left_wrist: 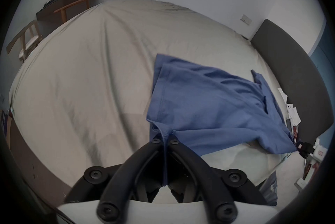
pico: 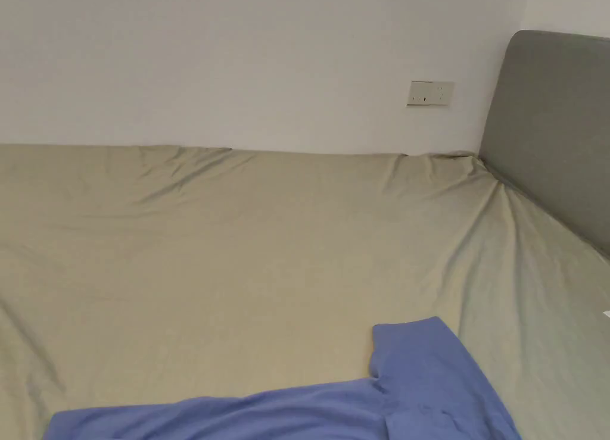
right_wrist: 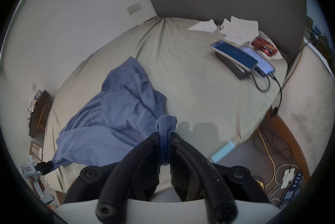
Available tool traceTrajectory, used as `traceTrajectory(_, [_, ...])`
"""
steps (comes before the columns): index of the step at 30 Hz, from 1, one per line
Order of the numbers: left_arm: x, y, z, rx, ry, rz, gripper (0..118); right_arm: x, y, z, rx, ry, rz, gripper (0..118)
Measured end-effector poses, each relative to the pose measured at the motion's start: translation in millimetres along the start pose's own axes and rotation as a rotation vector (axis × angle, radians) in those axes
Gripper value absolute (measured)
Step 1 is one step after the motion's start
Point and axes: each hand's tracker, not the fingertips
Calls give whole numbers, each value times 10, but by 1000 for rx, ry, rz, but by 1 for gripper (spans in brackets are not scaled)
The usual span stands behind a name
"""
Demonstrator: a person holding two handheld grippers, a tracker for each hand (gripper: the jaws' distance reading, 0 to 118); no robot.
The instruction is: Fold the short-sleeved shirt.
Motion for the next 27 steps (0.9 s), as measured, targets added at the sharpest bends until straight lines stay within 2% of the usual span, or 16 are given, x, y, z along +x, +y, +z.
traceTrajectory(6, [-132, -238, -216, -51, 12, 70, 2, 32, -249, -153, -44, -27, 13, 13])
traceTrajectory(8, [-107, -238, -273, -58, 22, 68, 4, 12, -261, -254, -44, -41, 32, 22])
traceTrajectory(9, [-103, -231, -295, -63, 29, 70, 12, 13, -255, -315, -45, -60, 44, 36])
traceTrajectory(10, [-108, -229, -310, -73, 49, 76, 37, 10, -245, -362, -52, -83, 51, 62])
traceTrajectory(11, [-121, -235, -306, -78, 66, 81, 64, 10, -237, -381, -57, -115, 59, 74])
traceTrajectory(12, [-143, -257, -278, -71, 76, 91, 80, 7, -219, -356, -54, -133, 66, 75])
traceTrajectory(13, [-171, -274, -189, -65, 79, 98, 80, -3, -182, -253, -20, -166, 80, 74])
traceTrajectory(14, [-185, -276, -106, -50, 82, 114, 68, -23, -151, -164, 25, -199, 99, 74])
traceTrajectory(15, [-200, -273, 61, -13, 74, 132, 45, -85, -109, -26, 97, -249, 159, 74])
traceTrajectory(16, [-199, -288, 204, 29, 84, 133, 13, -164, -70, 80, 161, -278, 229, 68])
traceTrajectory(17, [-159, -284, 304, 71, 111, 109, 4, -234, -49, 179, 211, -284, 291, 56])
traceTrajectory(18, [-110, -268, 401, 118, 157, 77, 4, -334, -16, 249, 251, -267, 351, 36])
traceTrajectory(19, [-55, -237, 480, 152, 174, 46, 0, -439, 19, 284, 279, -235, 397, 9])
traceTrajectory(21, [25, -195, 583, 191, 140, 3, 0, -605, 62, 226, 264, -135, 385, 2])
traceTrajectory(24, [146, -73, 603, 222, 65, 8, 0, -847, 69, 80, 180, 117, 301, 1])
traceTrajectory(27, [205, 135, 431, 202, 30, 12, 0, -1112, 9, -112, 87, 229, 298, 1])
